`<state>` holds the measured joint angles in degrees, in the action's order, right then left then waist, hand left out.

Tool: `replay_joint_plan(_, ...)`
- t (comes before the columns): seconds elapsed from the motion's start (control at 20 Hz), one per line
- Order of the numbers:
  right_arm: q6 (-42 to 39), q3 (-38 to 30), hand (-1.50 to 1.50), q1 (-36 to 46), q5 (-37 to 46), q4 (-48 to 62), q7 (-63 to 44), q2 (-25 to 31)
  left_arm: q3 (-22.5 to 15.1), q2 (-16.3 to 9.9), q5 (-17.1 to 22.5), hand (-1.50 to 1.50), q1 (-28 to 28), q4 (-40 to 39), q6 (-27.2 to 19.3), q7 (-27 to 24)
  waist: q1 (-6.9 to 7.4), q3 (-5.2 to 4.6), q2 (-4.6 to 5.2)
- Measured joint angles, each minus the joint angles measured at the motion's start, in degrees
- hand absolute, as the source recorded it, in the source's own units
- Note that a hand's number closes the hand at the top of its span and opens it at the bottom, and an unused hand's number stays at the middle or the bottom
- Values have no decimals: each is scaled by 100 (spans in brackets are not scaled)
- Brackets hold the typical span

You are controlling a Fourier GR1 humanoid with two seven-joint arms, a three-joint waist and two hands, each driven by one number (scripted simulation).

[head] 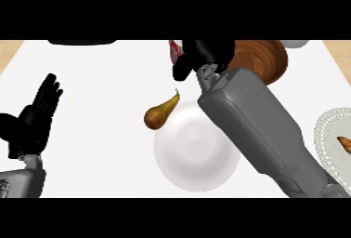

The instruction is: Pick the can from the plate and place it in the bowl

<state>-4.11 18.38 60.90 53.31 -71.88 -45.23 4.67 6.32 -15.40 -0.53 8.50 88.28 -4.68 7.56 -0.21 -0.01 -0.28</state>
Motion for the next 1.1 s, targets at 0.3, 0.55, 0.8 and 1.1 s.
replay_joint_plan(0.3,-25,-664,150,-37,-76,-186,184,377,56,-10,23,0,-19,114,65,84,29,1,16)
replay_joint_plan(0.55,308,-1227,150,-189,-332,276,860,585,110,-39,40,0,-45,143,153,40,68,1,34)
replay_joint_plan(0.8,848,-1785,150,-64,-547,1452,1889,869,56,-9,1,0,34,194,175,149,128,2,64)
replay_joint_plan(1.1,1515,-2276,150,330,-650,3059,3000,1077,54,29,-67,0,200,-26,183,30,199,2,97)
